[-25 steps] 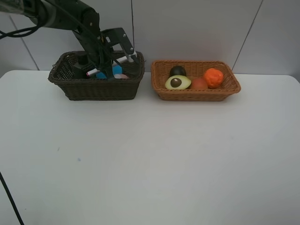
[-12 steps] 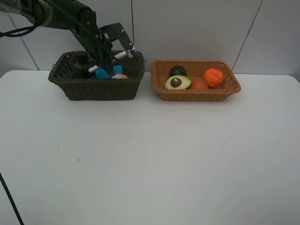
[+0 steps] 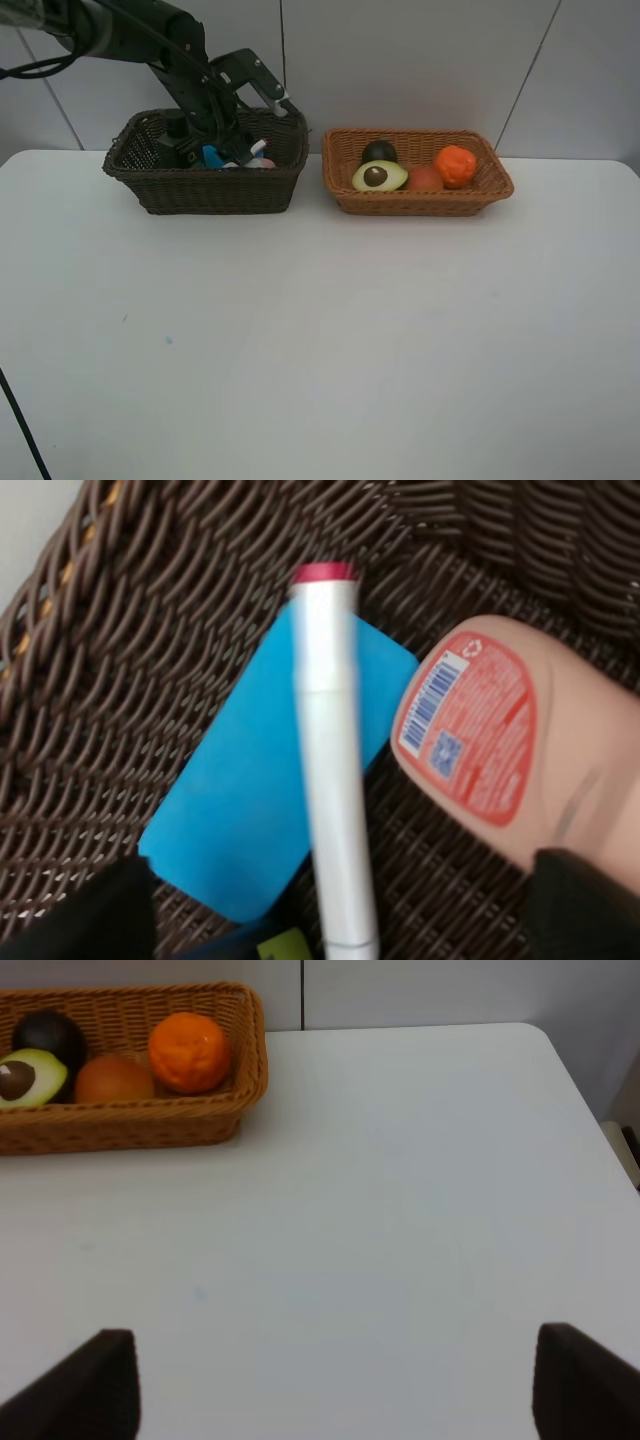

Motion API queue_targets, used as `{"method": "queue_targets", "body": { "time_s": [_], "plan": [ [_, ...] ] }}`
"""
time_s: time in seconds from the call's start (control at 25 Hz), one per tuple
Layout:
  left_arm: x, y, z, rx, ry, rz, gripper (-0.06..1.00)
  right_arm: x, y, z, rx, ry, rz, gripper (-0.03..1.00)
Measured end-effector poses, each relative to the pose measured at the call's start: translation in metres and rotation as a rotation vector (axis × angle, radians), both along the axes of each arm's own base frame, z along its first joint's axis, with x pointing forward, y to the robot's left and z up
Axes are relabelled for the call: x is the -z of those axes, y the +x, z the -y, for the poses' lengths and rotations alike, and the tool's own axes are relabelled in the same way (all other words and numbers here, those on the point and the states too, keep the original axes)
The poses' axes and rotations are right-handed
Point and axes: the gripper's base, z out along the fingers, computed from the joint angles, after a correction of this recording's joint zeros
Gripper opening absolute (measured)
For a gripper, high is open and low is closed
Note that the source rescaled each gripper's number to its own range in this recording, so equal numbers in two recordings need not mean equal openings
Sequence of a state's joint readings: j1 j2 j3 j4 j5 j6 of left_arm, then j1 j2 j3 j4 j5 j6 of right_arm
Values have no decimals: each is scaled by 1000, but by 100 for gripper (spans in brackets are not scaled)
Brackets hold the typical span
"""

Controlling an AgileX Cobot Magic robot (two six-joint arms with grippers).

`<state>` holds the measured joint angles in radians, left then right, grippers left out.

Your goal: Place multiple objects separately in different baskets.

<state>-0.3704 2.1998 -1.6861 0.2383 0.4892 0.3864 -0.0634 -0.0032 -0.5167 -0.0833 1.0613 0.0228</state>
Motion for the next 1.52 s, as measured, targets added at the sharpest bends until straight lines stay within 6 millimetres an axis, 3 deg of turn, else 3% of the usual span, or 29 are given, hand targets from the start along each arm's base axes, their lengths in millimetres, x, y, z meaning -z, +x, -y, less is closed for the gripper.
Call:
{"method": "queue_targets", "body": {
  "time_s": [0.12,0.72,0.84,1.12,1.24,1.52],
  "plan": [
    [0,0,0,-2,2,-5,100,0,0,0,0,0,0,94],
    [0,-1,0,-6,-2,-8,100,0,0,0,0,0,0,94],
    [-10,-3,0,-40,-37,-2,100,0,0,0,0,0,0,94],
    [-104,-26,-10,-144,-163,123,100,0,0,0,0,0,0,94],
    [-146,-47,-19,-165,-184,159,100,0,0,0,0,0,0,94],
    [-217,-107,-54,-242,-77,148,100,0,0,0,0,0,0,94]
  ]
}}
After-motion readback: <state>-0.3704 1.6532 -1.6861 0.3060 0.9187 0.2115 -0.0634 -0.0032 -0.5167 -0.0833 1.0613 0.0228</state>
